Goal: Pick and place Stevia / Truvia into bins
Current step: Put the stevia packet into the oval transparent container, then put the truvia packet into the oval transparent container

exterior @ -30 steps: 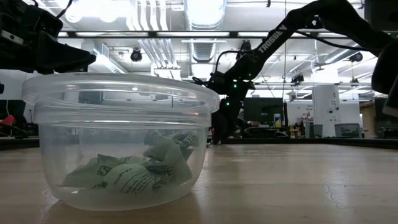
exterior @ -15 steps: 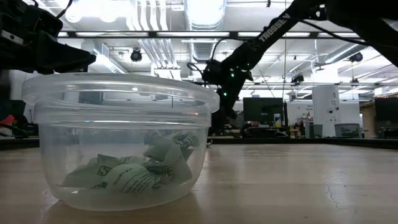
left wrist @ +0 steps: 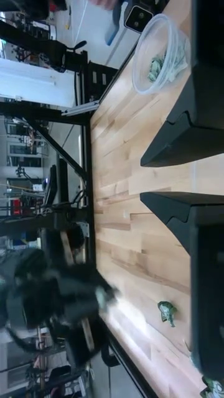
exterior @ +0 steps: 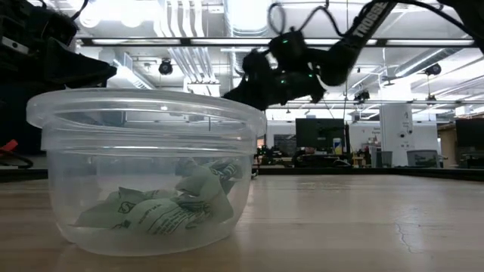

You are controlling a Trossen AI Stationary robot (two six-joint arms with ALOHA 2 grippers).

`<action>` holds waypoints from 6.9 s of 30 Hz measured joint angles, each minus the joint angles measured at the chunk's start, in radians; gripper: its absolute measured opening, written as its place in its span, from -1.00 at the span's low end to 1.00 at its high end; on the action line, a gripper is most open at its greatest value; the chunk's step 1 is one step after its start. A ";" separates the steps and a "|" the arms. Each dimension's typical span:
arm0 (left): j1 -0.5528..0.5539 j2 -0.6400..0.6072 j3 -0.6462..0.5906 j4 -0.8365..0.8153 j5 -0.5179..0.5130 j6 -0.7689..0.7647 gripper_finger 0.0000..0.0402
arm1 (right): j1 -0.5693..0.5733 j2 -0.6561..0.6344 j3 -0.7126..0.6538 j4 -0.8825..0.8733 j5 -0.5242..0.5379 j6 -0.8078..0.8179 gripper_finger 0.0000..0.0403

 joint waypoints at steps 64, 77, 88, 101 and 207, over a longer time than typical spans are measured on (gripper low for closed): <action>0.000 0.000 0.000 0.000 0.000 0.000 -0.71 | 0.211 0.291 0.345 -0.037 0.032 0.037 0.26; 0.000 0.000 0.000 0.000 0.000 0.000 -0.71 | 0.218 0.290 0.343 -0.080 0.030 -0.041 -0.80; 0.000 0.000 0.000 0.000 0.000 0.000 -0.71 | 0.220 0.290 0.343 -0.085 0.030 0.006 -0.76; 0.000 0.000 0.000 0.000 0.000 0.000 -0.71 | 0.231 0.291 0.343 -0.084 0.033 0.002 0.17; 0.000 0.000 0.000 0.000 0.000 0.000 -0.71 | 0.299 -1.384 -1.013 0.341 0.399 -0.039 0.59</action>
